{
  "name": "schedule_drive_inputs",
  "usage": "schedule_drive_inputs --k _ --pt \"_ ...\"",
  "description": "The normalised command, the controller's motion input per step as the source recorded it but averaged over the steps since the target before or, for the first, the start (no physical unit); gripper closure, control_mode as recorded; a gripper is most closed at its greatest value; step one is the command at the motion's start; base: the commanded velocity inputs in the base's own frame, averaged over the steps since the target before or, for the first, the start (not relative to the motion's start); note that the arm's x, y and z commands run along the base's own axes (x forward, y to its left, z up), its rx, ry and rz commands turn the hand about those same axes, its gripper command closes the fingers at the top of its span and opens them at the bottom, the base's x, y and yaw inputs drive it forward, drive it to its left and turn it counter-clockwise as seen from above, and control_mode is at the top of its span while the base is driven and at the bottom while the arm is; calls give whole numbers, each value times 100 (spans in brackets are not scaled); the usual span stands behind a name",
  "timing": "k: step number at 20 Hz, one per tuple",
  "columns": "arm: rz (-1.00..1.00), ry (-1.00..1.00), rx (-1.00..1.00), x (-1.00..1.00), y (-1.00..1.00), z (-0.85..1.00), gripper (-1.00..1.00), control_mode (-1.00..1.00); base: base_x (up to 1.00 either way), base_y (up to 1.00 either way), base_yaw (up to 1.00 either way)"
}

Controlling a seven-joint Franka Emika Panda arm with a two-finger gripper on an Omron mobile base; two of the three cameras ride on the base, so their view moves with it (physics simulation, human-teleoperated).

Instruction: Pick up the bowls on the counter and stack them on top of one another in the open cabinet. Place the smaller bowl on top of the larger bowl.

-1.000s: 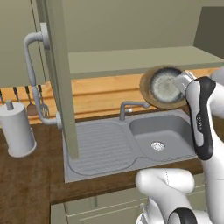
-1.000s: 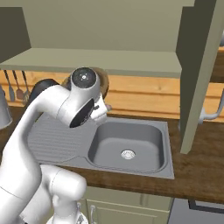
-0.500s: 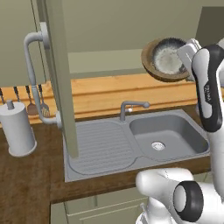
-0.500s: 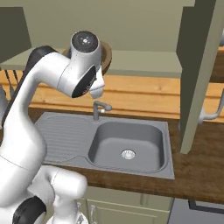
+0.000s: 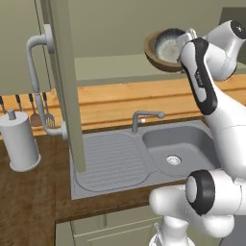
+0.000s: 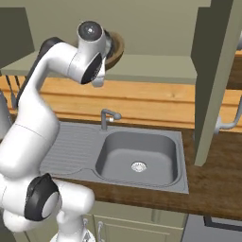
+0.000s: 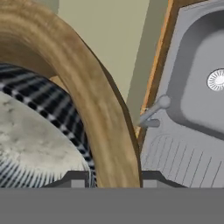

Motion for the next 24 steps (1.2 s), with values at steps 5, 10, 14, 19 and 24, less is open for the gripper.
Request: schedule_drive_inputs --k 5,10,14,19,24 --pt "-11 6 0 100 29 0 100 -100 0 0 0" --pt "-10 4 0 100 26 -4 -100 -100 0 0 0" --pt "-2 0 0 38 4 -2 -100 -100 0 0 0" --pt "0 -9 0 -35 0 0 -100 -100 0 0 0" --pt "0 -32 3 -100 -5 -22 -100 -100 0 0 0"
